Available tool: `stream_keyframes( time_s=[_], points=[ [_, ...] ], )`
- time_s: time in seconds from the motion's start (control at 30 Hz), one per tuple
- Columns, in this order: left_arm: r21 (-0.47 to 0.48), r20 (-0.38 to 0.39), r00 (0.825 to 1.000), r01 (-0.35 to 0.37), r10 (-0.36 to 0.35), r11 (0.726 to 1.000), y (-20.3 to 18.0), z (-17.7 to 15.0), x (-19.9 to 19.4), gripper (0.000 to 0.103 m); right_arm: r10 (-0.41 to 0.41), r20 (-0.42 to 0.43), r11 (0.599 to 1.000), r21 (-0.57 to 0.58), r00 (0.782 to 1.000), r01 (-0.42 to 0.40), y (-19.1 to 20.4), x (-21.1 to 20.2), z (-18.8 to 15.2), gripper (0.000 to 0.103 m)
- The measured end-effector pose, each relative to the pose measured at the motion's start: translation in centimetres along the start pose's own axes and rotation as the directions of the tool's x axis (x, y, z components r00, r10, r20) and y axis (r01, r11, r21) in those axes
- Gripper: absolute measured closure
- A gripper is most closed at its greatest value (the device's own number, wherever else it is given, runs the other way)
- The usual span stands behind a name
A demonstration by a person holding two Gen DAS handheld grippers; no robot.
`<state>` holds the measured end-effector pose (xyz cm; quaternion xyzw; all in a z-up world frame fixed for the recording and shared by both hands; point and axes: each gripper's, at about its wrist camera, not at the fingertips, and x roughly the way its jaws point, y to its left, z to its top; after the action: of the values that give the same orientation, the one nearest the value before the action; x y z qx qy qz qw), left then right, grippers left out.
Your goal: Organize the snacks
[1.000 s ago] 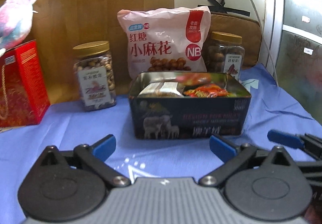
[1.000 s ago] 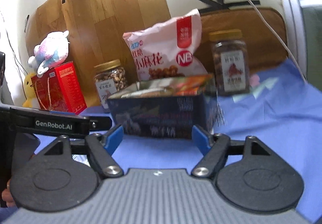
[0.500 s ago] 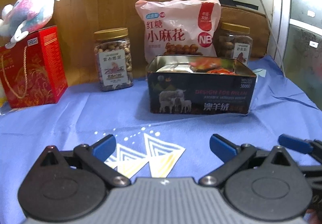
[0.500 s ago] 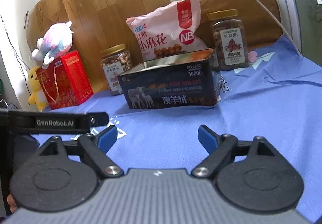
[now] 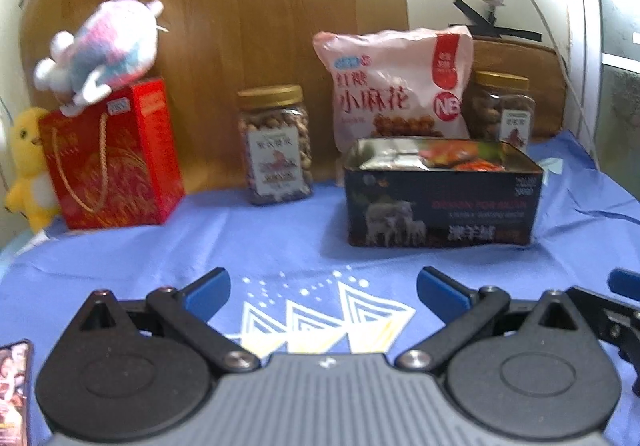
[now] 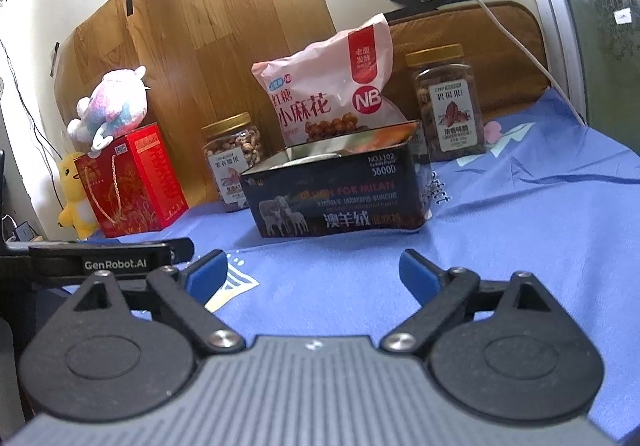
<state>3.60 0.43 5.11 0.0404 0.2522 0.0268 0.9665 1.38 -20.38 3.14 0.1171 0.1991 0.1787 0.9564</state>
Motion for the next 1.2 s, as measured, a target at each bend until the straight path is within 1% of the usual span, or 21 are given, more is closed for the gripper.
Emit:
stream_keyframes(
  time_s=[0.07, 0.13, 0.27, 0.4, 0.67, 1.07, 1.2],
  points=[
    [0.020, 0.022, 0.999, -0.044, 0.044, 0.999, -0.3, 0.0, -0.2, 0.000, -0.002, 0.004, 1.000, -0.006, 1.000, 0.002, 0.1, 0.0, 0.0, 0.008],
    [0.039, 0.035, 0.997, -0.069, 0.068, 0.997, -0.6, -0.1, -0.3, 0.000, -0.004, 0.009, 1.000, -0.009, 1.000, 0.004, 0.1, -0.1, 0.0, 0.008],
    [0.067, 0.023, 0.998, -0.052, 0.050, 0.996, -1.1, -0.4, -0.2, 0.000, -0.007, 0.019, 1.000, 0.000, 1.000, 0.007, -0.1, -0.2, 0.1, 0.008],
    [0.085, 0.009, 0.998, -0.061, 0.060, 0.995, -1.5, -0.6, -0.1, 0.000, -0.009, 0.023, 1.000, 0.005, 1.000, 0.009, -0.2, -0.3, 0.1, 0.008],
    [0.085, -0.040, 0.997, -0.059, 0.063, 0.995, -1.4, -0.7, 0.4, 0.000, -0.008, 0.022, 1.000, 0.007, 1.000, 0.008, -0.2, -0.4, 0.0, 0.008],
    [0.100, -0.071, 0.995, -0.068, 0.075, 0.993, -1.2, -1.1, 0.8, 0.000, -0.012, 0.019, 1.000, 0.012, 1.000, 0.012, -0.1, -0.4, -0.1, 0.008],
    [0.100, -0.071, 0.994, -0.074, 0.082, 0.992, -1.0, -1.0, 0.8, 0.000, -0.012, 0.017, 1.000, 0.012, 1.000, 0.012, -0.1, -0.4, -0.1, 0.008]
  ],
)
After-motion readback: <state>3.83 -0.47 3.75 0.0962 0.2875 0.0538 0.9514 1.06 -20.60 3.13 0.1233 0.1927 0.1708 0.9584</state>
